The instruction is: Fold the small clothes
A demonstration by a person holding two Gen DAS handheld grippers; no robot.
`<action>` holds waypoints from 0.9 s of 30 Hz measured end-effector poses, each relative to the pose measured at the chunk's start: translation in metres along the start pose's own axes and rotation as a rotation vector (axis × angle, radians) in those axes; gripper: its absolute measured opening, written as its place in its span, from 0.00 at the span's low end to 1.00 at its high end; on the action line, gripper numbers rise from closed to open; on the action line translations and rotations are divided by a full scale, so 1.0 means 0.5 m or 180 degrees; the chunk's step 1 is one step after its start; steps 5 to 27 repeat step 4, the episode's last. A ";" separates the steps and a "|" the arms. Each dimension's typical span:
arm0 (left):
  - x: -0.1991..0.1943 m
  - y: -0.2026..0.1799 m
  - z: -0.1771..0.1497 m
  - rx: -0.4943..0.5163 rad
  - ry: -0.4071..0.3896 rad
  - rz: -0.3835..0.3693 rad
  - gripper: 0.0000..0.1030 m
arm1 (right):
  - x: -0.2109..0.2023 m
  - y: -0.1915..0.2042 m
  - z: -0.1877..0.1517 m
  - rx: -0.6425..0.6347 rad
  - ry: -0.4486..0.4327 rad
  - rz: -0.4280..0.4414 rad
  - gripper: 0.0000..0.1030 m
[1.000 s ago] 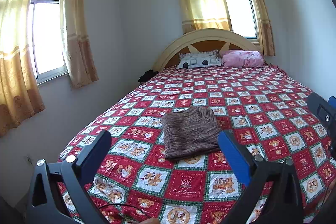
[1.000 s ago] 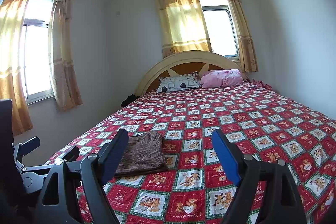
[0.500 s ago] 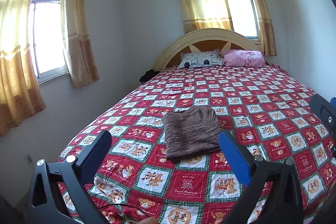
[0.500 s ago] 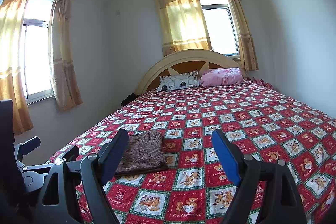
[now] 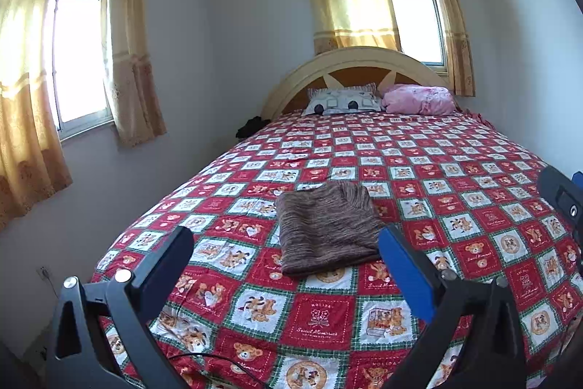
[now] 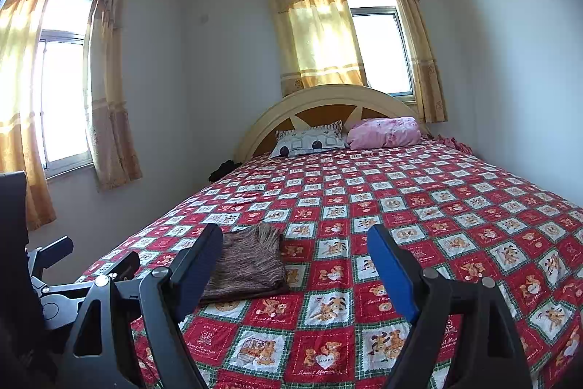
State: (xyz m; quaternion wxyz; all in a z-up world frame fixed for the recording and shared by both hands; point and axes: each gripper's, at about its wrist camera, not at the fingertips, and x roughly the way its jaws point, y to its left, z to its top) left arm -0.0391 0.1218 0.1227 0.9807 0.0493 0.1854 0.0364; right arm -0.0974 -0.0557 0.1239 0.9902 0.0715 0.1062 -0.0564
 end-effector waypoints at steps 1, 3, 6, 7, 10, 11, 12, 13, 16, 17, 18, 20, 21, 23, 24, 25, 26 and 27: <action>0.001 0.000 0.000 -0.0007 0.0006 0.0004 1.00 | 0.001 0.000 0.000 0.0004 0.0005 -0.0004 0.80; 0.002 0.001 0.001 -0.0015 0.0015 0.0021 1.00 | 0.002 -0.003 0.000 0.0016 0.0005 -0.0009 0.80; 0.004 0.001 0.001 -0.0017 0.0030 0.0028 1.00 | 0.001 -0.005 0.000 0.0023 -0.0001 -0.0022 0.80; 0.004 0.001 0.001 -0.0017 0.0030 0.0028 1.00 | 0.001 -0.005 0.000 0.0023 -0.0001 -0.0022 0.80; 0.004 0.001 0.001 -0.0017 0.0030 0.0028 1.00 | 0.001 -0.005 0.000 0.0023 -0.0001 -0.0022 0.80; 0.004 0.001 0.001 -0.0017 0.0030 0.0028 1.00 | 0.001 -0.005 0.000 0.0023 -0.0001 -0.0022 0.80; 0.004 0.001 0.001 -0.0017 0.0030 0.0028 1.00 | 0.001 -0.005 0.000 0.0023 -0.0001 -0.0022 0.80; 0.004 0.001 0.001 -0.0017 0.0030 0.0028 1.00 | 0.001 -0.005 0.000 0.0023 -0.0001 -0.0022 0.80; 0.004 0.001 0.001 -0.0017 0.0030 0.0028 1.00 | 0.001 -0.005 0.000 0.0023 -0.0001 -0.0022 0.80; 0.004 0.001 0.001 -0.0017 0.0030 0.0028 1.00 | 0.001 -0.005 0.000 0.0023 -0.0001 -0.0022 0.80; 0.004 0.001 0.001 -0.0017 0.0030 0.0028 1.00 | 0.001 -0.005 0.000 0.0023 -0.0001 -0.0022 0.80; 0.004 0.001 0.001 -0.0017 0.0030 0.0028 1.00 | 0.001 -0.005 0.000 0.0023 -0.0001 -0.0022 0.80; 0.004 0.001 0.001 -0.0017 0.0030 0.0028 1.00 | 0.001 -0.005 0.000 0.0023 -0.0001 -0.0022 0.80; 0.004 0.001 0.001 -0.0017 0.0030 0.0028 1.00 | 0.001 -0.005 0.000 0.0023 -0.0001 -0.0022 0.80; 0.004 0.001 0.001 -0.0017 0.0030 0.0028 1.00 | 0.001 -0.005 0.000 0.0023 -0.0001 -0.0022 0.80; 0.004 0.001 0.001 -0.0017 0.0030 0.0028 1.00 | 0.001 -0.005 0.000 0.0023 -0.0001 -0.0022 0.80; 0.004 0.001 0.001 -0.0017 0.0030 0.0028 1.00 | 0.001 -0.005 0.000 0.0023 -0.0001 -0.0022 0.80; 0.004 0.001 0.001 -0.0017 0.0030 0.0028 1.00 | 0.001 -0.005 0.000 0.0023 -0.0001 -0.0022 0.80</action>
